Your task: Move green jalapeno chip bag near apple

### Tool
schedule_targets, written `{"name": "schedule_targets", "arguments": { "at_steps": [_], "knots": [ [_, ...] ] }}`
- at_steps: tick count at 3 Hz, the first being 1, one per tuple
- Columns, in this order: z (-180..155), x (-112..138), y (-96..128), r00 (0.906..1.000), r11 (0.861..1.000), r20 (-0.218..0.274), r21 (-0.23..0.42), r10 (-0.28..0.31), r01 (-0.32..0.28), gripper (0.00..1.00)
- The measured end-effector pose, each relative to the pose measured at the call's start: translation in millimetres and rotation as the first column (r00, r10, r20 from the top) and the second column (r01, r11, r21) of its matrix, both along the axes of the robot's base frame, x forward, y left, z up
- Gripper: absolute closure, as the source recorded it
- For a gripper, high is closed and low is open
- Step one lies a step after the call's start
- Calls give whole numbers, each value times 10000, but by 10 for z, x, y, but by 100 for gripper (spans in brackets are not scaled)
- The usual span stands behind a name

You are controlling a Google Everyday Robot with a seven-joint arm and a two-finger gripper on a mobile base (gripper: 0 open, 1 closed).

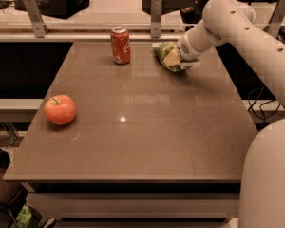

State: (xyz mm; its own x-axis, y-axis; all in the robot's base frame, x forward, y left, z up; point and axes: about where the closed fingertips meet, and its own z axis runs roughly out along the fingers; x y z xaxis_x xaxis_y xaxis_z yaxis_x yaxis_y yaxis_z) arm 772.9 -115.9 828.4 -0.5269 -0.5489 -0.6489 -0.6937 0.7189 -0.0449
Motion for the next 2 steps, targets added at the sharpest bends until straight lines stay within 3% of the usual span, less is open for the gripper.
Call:
{"name": "schedule_targets", "arguments": {
  "at_steps": [2],
  "knots": [
    [12, 0, 0, 10000, 10000, 0, 1, 1, -1, 100]
  ]
}}
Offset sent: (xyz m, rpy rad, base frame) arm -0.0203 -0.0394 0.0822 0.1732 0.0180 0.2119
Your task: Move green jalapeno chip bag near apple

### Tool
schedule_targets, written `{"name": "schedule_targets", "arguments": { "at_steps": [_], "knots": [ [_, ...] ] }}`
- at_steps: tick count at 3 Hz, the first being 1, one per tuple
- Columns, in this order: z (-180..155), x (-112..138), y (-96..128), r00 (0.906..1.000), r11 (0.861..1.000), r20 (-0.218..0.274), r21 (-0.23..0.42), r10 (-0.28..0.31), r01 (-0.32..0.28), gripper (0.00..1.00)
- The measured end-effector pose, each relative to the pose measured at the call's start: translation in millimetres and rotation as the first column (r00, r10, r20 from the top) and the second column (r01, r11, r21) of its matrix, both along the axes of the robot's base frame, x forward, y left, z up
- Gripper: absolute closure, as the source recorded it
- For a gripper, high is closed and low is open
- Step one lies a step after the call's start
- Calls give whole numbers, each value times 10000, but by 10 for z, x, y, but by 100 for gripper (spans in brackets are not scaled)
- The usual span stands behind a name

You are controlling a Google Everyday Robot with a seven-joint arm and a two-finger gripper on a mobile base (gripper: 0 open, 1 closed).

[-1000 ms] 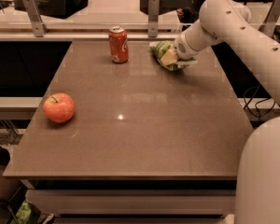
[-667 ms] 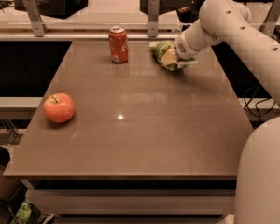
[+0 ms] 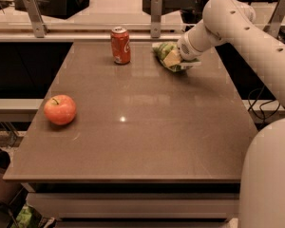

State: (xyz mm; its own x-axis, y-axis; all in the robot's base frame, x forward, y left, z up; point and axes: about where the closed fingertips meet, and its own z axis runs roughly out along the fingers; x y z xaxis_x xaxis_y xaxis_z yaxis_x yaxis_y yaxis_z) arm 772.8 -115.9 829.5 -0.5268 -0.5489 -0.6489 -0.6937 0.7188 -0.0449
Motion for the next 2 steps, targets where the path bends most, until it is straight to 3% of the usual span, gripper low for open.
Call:
{"name": "schedule_targets", "arguments": {
  "at_steps": [1, 2],
  "knots": [
    [0, 0, 0, 10000, 10000, 0, 1, 1, -1, 100],
    [192, -75, -47, 9985, 9979, 11, 358, 543, -543, 100]
  ]
}}
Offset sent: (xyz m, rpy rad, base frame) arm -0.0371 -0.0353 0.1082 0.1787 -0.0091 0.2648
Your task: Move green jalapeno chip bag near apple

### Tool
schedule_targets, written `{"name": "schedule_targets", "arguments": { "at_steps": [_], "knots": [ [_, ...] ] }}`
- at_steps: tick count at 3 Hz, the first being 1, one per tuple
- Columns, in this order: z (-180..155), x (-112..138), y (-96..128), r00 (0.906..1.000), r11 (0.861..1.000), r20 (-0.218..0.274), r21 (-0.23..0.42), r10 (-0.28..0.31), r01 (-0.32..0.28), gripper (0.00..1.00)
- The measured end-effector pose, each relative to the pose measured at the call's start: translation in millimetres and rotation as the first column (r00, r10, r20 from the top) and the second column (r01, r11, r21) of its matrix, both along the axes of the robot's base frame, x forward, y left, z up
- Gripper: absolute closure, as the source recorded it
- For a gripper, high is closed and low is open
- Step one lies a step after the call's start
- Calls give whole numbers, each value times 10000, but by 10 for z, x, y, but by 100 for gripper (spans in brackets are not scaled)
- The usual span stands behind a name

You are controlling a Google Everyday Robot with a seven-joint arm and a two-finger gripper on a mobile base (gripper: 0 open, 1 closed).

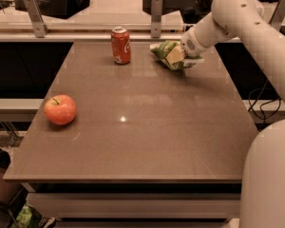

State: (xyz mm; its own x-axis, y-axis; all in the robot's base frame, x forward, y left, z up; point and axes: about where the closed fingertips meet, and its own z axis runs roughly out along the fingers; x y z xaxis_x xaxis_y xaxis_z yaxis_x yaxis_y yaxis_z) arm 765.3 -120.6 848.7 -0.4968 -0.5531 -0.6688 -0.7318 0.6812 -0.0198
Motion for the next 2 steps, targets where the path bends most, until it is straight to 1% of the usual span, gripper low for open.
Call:
{"name": "schedule_targets", "arguments": {
  "at_steps": [1, 2],
  "knots": [
    [416, -183, -102, 9951, 9930, 155, 650, 976, -984, 100],
    [682, -323, -158, 9862, 9802, 323, 1094, 1623, -1649, 100]
  ]
}}
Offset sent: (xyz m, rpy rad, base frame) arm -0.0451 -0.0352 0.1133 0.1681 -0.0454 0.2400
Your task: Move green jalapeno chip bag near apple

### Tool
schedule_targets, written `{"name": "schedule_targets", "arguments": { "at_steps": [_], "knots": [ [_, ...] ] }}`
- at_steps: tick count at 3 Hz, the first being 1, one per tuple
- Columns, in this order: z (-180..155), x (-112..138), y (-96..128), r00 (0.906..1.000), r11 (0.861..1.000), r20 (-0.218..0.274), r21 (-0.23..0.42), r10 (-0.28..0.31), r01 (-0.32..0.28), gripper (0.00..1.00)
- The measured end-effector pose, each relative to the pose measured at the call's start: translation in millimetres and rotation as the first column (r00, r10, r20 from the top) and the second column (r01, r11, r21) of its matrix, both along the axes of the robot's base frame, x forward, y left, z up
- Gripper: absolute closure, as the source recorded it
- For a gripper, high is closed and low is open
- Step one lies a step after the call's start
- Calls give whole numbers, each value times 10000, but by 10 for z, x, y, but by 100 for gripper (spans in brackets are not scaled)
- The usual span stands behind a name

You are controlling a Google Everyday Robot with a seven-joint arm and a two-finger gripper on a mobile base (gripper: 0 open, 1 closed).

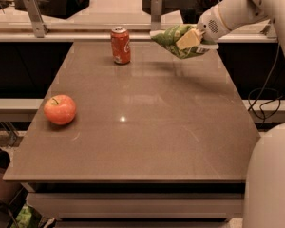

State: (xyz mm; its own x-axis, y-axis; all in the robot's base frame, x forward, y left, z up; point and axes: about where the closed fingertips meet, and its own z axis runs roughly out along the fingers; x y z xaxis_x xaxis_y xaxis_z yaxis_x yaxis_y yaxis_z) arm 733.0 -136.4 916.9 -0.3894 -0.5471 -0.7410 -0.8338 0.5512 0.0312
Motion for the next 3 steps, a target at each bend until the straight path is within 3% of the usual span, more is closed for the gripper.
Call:
{"name": "schedule_targets", "arguments": {
  "at_steps": [1, 3],
  "knots": [
    [163, -206, 51, 9963, 9962, -60, 177, 856, -854, 100],
    [318, -729, 136, 9860, 9858, -50, -153, 1669, -1669, 100]
  ]
}}
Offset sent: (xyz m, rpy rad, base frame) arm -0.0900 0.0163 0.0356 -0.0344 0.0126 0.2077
